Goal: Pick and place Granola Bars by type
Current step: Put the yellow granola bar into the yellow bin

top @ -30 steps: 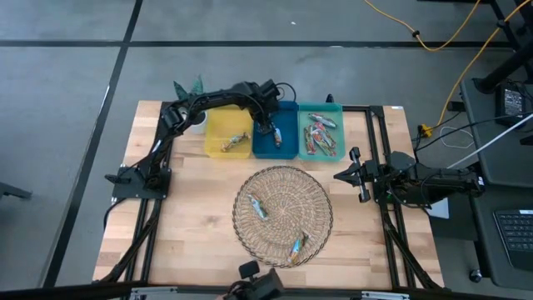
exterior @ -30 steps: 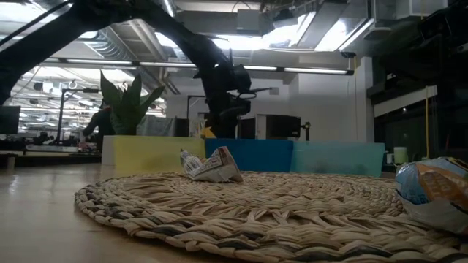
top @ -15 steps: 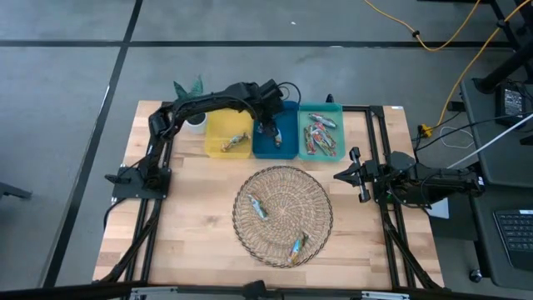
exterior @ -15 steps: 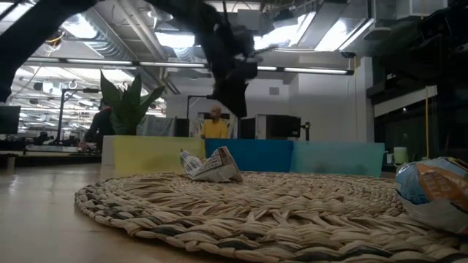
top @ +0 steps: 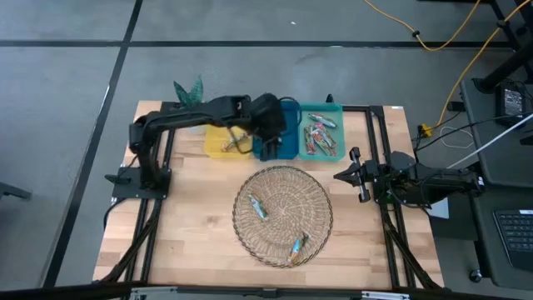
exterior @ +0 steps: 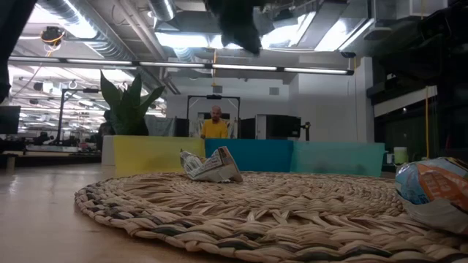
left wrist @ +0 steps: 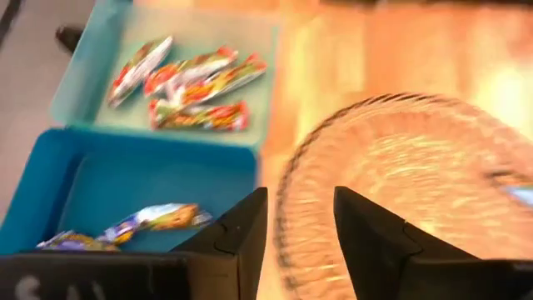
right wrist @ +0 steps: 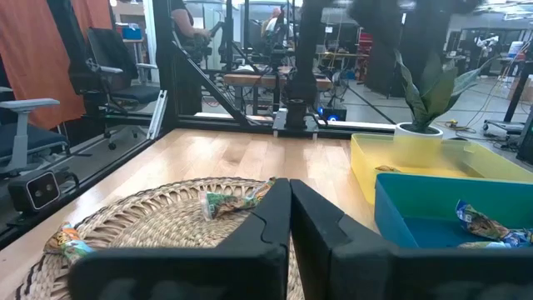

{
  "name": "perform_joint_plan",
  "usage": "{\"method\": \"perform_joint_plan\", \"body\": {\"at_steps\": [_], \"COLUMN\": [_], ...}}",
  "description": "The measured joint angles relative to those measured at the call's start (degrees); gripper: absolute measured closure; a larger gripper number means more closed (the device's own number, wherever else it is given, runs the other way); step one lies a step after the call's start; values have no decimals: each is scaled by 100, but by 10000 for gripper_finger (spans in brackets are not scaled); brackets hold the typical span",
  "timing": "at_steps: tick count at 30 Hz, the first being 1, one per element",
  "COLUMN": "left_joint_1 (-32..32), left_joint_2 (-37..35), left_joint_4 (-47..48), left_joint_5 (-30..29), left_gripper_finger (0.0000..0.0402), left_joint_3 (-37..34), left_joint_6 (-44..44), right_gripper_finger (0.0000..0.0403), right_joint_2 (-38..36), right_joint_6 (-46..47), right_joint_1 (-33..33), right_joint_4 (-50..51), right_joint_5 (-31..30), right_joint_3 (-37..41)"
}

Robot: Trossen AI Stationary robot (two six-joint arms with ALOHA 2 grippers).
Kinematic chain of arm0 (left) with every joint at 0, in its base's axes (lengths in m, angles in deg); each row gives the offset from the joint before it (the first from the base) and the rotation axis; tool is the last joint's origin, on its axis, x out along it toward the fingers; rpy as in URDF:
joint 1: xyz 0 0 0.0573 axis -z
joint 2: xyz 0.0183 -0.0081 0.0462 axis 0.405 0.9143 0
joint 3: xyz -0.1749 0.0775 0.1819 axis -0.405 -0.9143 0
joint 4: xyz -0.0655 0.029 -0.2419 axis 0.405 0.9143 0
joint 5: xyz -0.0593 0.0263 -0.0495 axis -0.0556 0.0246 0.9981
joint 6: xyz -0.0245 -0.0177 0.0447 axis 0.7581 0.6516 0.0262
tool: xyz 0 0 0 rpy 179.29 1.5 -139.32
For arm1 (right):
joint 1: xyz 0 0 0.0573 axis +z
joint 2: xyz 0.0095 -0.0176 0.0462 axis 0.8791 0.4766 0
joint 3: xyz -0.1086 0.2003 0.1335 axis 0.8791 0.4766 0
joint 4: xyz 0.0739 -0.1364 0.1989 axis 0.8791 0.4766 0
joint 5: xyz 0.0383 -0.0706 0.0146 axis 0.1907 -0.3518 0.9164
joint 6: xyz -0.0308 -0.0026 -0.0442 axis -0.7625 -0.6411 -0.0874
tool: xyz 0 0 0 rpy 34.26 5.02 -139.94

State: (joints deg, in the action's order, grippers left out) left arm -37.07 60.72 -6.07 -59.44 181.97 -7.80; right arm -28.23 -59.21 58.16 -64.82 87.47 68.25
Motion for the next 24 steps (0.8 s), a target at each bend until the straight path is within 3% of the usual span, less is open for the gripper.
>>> {"method": "perform_joint_plan", "body": {"at_steps": [10, 24], "left_joint_1": [1209, 2148], "left_joint_2": [-724, -642], "left_joint_4": [167, 1301], "left_joint_5": [-104, -108], "left_gripper_finger": [266, 265], "left_joint_3": [0, -4], "left_joint_6": [167, 181], "right_gripper_finger": [389, 389], "right_joint_2": [0, 0], "right_joint_6": [0, 7], "right_joint_1": [0, 0], "right_joint_4": [-2, -2], "right_joint_5": [0, 0], "right_joint_3": [0, 1]}}
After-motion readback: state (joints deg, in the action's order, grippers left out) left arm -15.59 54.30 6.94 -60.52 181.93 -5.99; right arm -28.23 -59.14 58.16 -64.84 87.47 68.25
